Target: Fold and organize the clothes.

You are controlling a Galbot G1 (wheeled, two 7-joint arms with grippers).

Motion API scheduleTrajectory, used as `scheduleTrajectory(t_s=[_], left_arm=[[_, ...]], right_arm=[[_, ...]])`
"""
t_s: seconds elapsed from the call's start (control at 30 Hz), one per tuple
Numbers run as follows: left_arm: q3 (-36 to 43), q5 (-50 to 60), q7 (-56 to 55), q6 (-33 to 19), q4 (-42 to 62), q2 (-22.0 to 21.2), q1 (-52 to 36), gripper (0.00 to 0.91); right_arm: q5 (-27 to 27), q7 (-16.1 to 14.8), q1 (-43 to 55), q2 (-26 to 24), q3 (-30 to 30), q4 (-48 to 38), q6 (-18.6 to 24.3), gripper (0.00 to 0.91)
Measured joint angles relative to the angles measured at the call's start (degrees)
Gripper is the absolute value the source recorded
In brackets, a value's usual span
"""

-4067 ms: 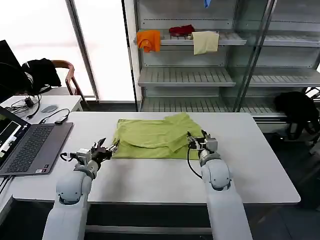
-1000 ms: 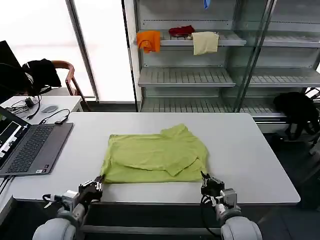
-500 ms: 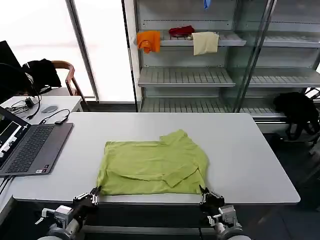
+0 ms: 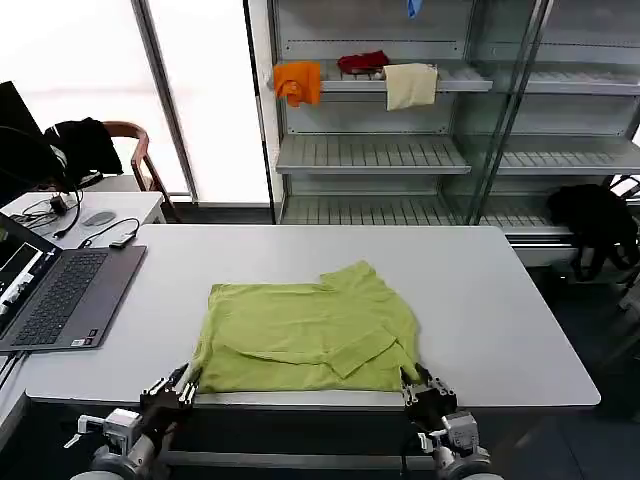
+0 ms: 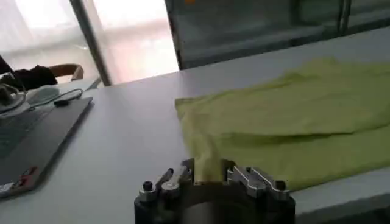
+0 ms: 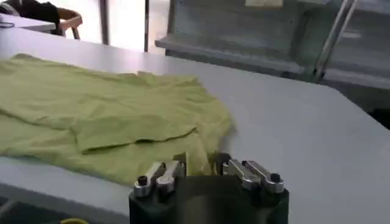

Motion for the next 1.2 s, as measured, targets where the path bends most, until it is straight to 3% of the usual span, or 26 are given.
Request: scheduleTrajectory(t_s=[0.23,0.5,0.9,1.2], left_arm=[[0.7,-1.9,0.5,0.1,2.3,0.3,-6.4,0.907],[3.4,-4.4,-0.2,0.4,9.2,1.4,-17.1,0.907],[8.7,-4.0,0.6,0.4,25.3,2.5,-32.6,0.907],[10.6,-1.5,1.7,0.3,35.4,2.0,-39.0,0.907]], right_arm=[[3.2,1.1,9.0,0.7,-1.1,-5.0,-0.6,0.907],[6.8,2.0,22.9,2.2,-3.0,-17.1,-0.7,0.907],[6.8,1.2,38.7,5.6,-2.8,-37.7,-0.3,0.907],[7.0,1.1,45.0,7.0,-2.1,-47.6,-0.2,0.907]])
